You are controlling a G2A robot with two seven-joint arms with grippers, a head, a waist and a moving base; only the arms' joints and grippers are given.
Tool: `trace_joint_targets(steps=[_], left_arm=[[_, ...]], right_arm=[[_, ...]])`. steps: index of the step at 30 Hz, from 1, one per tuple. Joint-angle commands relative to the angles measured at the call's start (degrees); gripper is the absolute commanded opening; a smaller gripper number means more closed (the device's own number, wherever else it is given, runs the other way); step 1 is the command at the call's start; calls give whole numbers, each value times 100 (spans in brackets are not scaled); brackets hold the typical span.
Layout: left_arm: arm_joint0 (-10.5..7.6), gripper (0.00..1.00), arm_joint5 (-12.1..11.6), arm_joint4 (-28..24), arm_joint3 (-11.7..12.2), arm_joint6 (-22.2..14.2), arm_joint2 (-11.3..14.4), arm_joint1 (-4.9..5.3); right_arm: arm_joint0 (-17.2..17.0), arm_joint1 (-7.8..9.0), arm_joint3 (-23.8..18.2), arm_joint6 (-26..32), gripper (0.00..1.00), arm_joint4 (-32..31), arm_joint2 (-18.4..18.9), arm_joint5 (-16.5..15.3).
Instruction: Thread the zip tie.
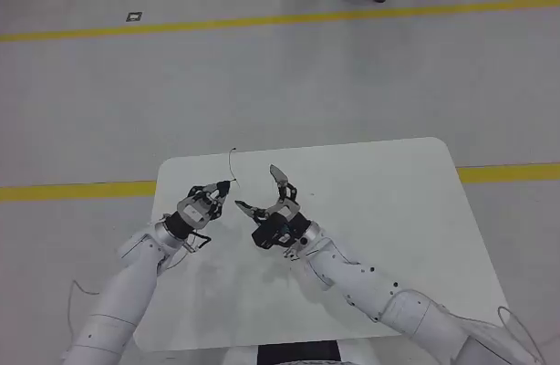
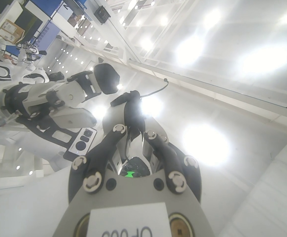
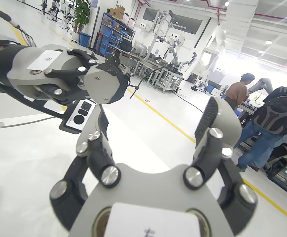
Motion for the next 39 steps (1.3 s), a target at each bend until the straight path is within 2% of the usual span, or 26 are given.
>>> trace_joint_targets(steps=[1, 5, 12, 34, 39], left_arm=[[1, 0, 0, 2, 2, -2, -3, -3], [1, 0, 0, 2, 2, -2, -3, -3], [1, 0, 0, 2, 2, -2, -3, -3], [1, 0, 0, 2, 2, -2, -3, -3], [1, 0, 0, 2, 2, -2, -3, -3]], right_arm=[[15, -22, 35, -19, 42, 0, -4, 0], [51, -66, 112, -31, 42, 0, -38, 0], [106, -136, 219, -55, 29, 0, -115, 0], [185, -308, 403, -208, 22, 0, -171, 0], [213, -349, 452, -235, 17, 0, -186, 0]])
